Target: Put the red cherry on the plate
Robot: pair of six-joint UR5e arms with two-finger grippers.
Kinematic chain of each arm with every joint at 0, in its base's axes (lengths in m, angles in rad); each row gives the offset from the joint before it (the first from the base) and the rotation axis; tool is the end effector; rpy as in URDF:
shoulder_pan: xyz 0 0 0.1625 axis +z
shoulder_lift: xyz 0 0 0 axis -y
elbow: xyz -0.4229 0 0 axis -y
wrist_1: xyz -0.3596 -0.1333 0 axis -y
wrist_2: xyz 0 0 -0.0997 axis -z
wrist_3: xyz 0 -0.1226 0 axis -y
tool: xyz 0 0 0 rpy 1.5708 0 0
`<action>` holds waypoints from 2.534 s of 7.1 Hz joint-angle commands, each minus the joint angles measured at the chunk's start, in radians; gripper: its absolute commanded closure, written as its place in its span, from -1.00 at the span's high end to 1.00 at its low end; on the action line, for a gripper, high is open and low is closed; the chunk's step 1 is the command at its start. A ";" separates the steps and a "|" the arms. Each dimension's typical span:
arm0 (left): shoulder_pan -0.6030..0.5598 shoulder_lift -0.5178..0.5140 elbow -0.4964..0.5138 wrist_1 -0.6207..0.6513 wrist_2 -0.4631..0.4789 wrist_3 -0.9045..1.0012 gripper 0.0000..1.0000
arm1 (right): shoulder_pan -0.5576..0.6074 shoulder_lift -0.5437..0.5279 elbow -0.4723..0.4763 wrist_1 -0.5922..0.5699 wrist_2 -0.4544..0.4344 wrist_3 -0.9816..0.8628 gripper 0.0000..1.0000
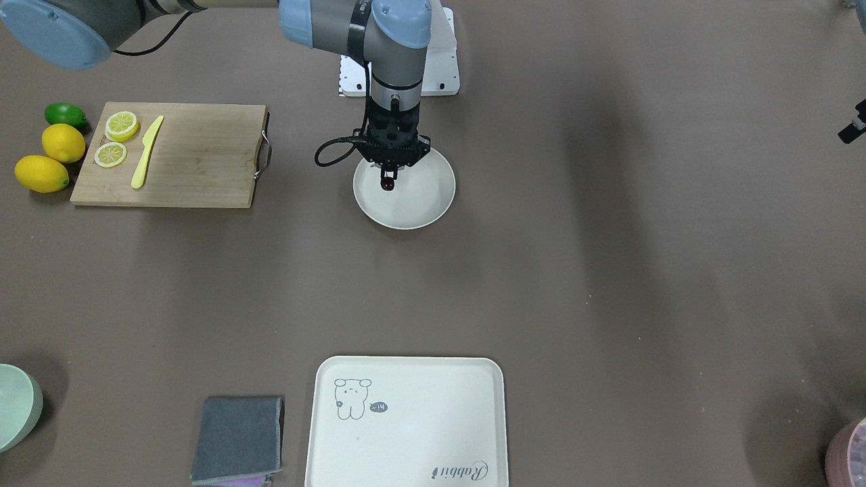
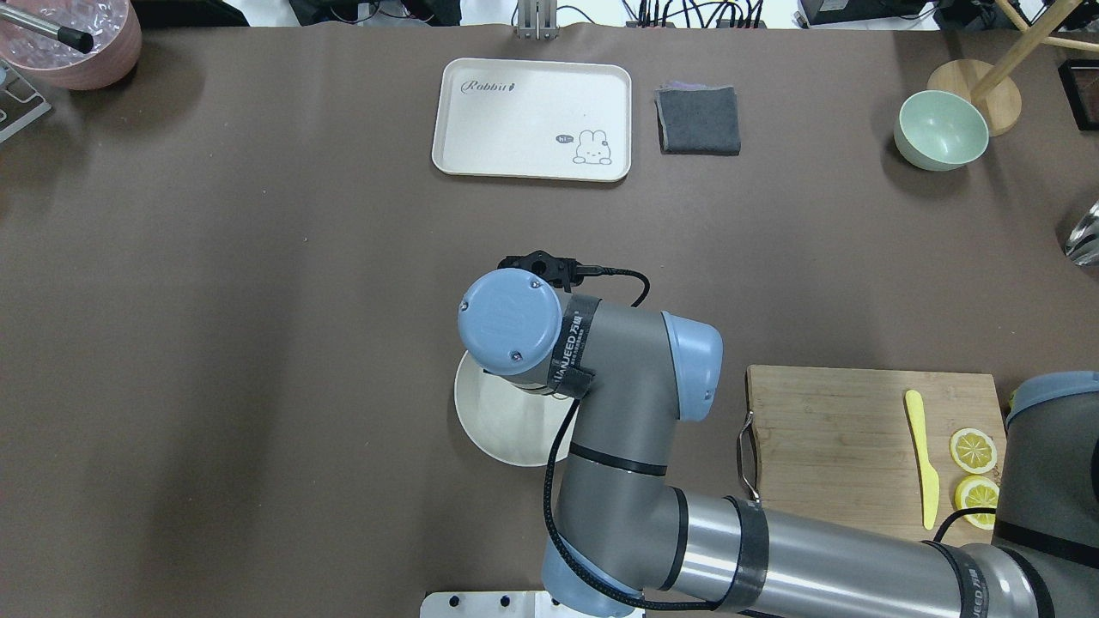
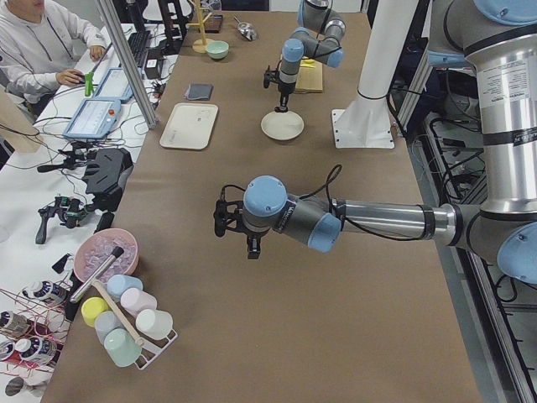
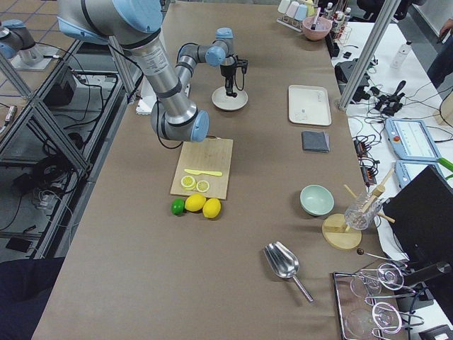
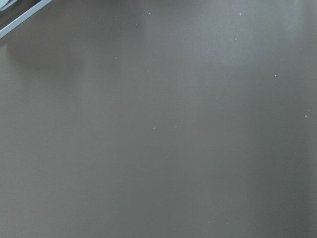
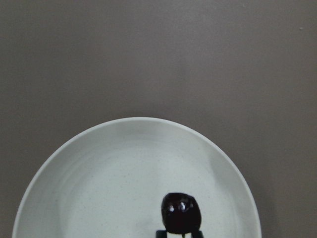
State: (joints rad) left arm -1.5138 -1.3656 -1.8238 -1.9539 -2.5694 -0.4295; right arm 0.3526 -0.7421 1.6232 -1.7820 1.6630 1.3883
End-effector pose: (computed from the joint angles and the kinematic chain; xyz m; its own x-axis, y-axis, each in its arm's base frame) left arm -0.0079 -0.3924 0.5780 0.4949 -0.0309 -0.8684 0.1697 0.9836 0.0617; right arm -0.6096 -0.3543 0.2047 0.7761 0.0930 0.6237 -0.1519 0.9875 0.0417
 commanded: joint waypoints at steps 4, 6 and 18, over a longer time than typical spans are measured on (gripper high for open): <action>0.001 -0.003 0.001 0.003 0.000 -0.002 0.95 | -0.053 0.018 -0.100 0.067 -0.051 0.009 -0.85; 0.001 -0.003 0.003 0.004 0.000 -0.002 0.95 | -0.053 0.017 -0.100 0.066 -0.052 0.011 0.99; 0.014 -0.001 -0.002 0.001 0.003 0.002 0.95 | 0.381 -0.397 0.498 -0.289 0.303 -0.389 1.00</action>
State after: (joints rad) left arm -1.5042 -1.3660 -1.8244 -1.9520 -2.5680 -0.4294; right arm 0.6372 -1.0277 2.0807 -2.0709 1.9130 1.1298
